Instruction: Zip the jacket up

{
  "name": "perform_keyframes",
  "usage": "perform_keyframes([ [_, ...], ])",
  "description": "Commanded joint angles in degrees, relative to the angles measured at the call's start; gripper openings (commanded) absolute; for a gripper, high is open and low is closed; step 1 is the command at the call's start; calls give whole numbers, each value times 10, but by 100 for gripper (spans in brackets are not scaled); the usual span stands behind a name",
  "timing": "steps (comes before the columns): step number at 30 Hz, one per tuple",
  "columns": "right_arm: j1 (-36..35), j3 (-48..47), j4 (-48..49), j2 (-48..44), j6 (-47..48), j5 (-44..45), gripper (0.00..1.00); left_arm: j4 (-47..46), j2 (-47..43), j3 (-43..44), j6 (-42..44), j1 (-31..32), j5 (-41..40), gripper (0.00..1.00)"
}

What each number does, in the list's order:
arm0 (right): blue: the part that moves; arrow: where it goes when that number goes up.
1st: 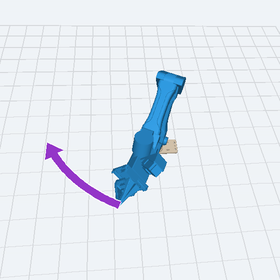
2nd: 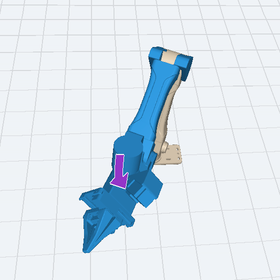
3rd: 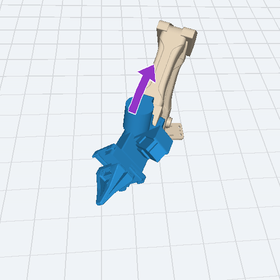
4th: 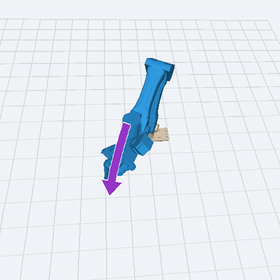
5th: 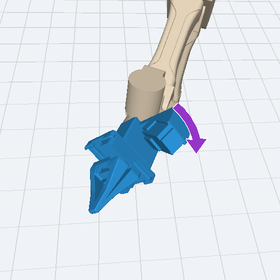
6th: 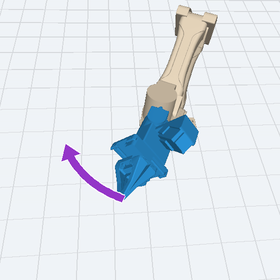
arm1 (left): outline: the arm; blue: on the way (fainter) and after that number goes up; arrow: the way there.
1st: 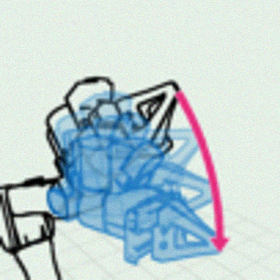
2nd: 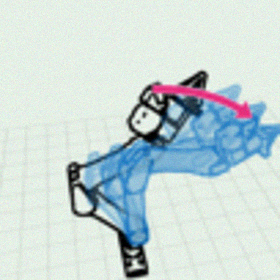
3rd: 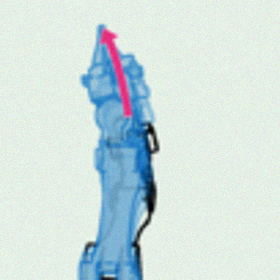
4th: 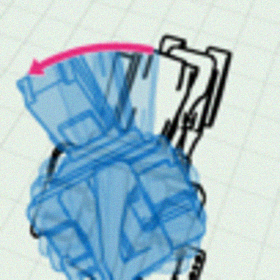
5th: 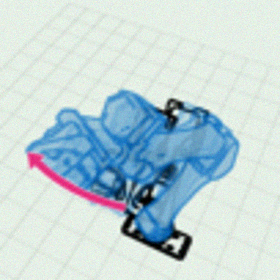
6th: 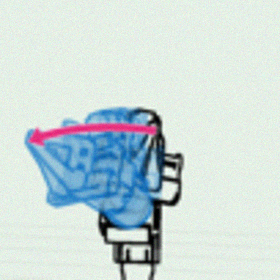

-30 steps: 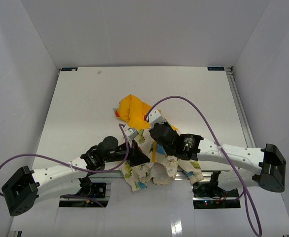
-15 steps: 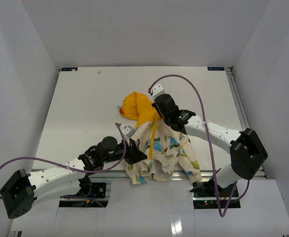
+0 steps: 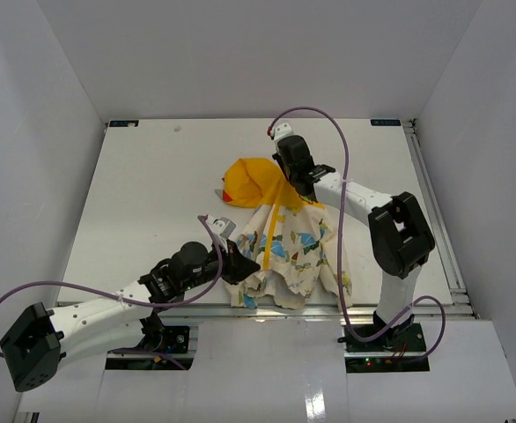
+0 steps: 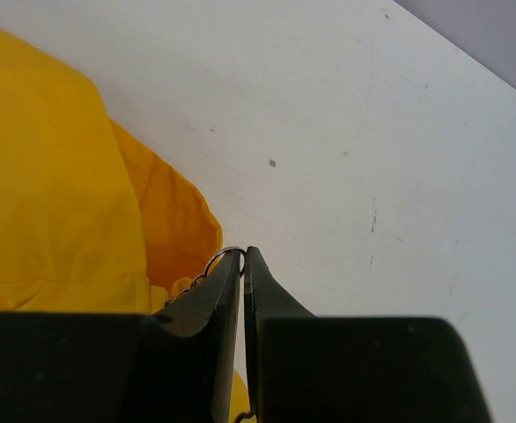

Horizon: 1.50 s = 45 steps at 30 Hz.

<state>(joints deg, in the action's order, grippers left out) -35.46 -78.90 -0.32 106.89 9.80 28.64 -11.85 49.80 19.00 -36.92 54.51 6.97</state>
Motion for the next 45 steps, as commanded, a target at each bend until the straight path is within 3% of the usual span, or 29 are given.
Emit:
perform_keyframes([
  [1, 63, -112, 134, 46, 54, 46, 8, 48, 29, 18, -4, 16, 38, 0],
  [9, 85, -184, 151, 72, 93, 26, 8, 51, 26, 13, -20, 18, -54, 0],
  [14, 97, -128, 151, 41, 65, -76, 8, 13, 36, -27, -38, 18, -80, 0],
  [19, 97, -33, 210, 17, 46, -146, 8, -55, 88, -50, -51, 18, -25, 0],
  [22, 97, -35, 204, 22, 48, -176, 8, -53, 107, -51, -45, 18, -25, 7],
  [24, 97, -52, 177, 30, 46, -198, 8, -40, 111, -45, -38, 18, -33, 33],
  [27, 96, -69, 143, 35, 31, -213, 23, -10, 104, -26, -29, 18, -49, 50],
  [29, 96, -80, 117, 32, 29, -217, 40, 15, 96, -8, -18, 18, -57, 56],
  [32, 96, -105, 68, 25, 26, -199, 56, 74, 87, 41, 3, 18, -69, 70],
  [38, 95, -83, 10, -54, -11, -192, 82, 102, 48, 112, 42, 17, -118, 81],
  [43, 93, 19, -85, -165, -161, -186, 96, 84, 63, 125, 115, 17, -211, 85],
  [45, 89, 123, -70, -242, -212, -216, 91, 73, 63, 111, 126, 17, -207, 94],
])
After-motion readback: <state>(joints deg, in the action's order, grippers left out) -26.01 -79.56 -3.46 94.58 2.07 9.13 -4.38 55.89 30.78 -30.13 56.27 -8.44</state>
